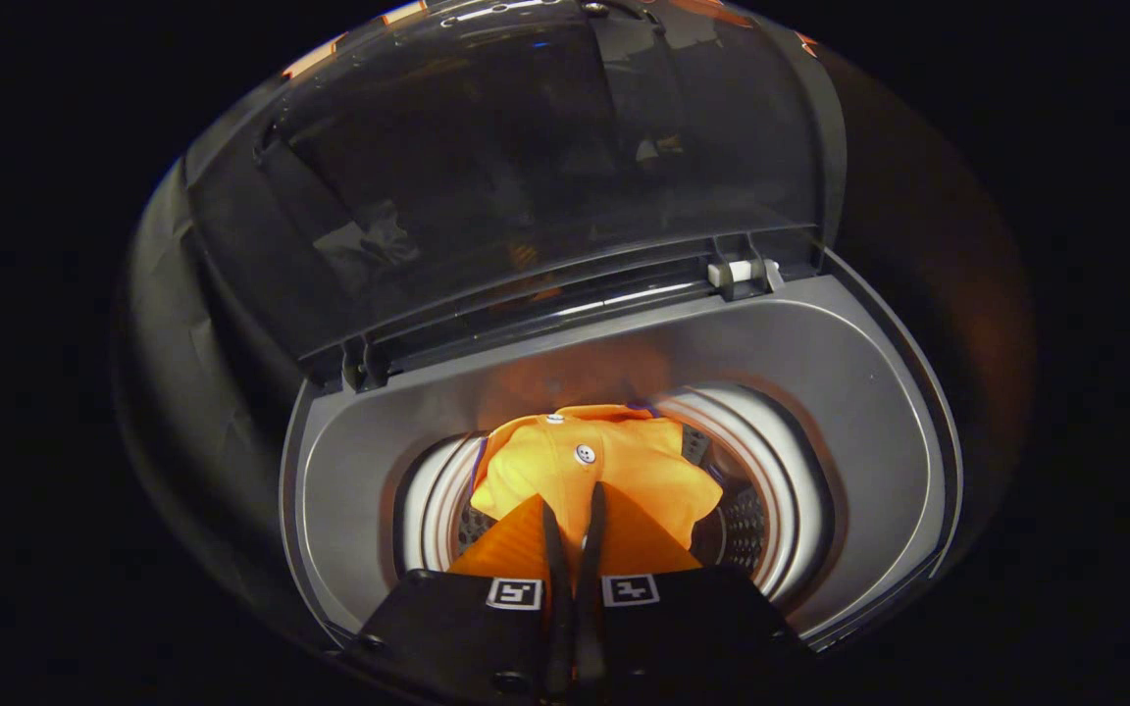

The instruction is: Put the clothes into the washing machine and then close the washing machine lid.

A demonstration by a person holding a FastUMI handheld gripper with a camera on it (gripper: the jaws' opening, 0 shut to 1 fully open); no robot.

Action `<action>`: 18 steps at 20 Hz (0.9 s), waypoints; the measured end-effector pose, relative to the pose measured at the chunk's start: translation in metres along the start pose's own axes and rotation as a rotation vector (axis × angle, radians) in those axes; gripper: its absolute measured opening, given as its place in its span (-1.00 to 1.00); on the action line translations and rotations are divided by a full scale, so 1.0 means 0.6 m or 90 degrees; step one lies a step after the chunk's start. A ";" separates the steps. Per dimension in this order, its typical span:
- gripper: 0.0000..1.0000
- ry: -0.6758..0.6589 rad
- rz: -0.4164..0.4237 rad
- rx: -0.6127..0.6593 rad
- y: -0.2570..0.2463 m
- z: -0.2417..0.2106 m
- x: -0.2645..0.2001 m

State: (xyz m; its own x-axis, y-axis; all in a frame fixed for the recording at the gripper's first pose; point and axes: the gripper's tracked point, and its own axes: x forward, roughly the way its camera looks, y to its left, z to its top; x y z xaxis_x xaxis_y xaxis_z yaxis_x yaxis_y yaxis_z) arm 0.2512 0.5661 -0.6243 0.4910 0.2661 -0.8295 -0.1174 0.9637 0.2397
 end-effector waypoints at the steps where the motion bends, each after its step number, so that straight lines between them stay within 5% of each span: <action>1: -0.59 0.013 -0.006 0.000 -0.002 -0.003 0.000; 5: 0.96 0.022 -0.020 -0.007 -0.008 -0.007 -0.006; 18: 0.97 -0.002 -0.004 -0.034 0.006 -0.013 -0.055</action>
State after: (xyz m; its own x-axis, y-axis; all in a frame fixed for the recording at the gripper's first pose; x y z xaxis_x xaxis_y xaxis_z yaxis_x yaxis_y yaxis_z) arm 0.2279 0.5611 -0.5999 0.4948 0.2596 -0.8293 -0.1597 0.9652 0.2069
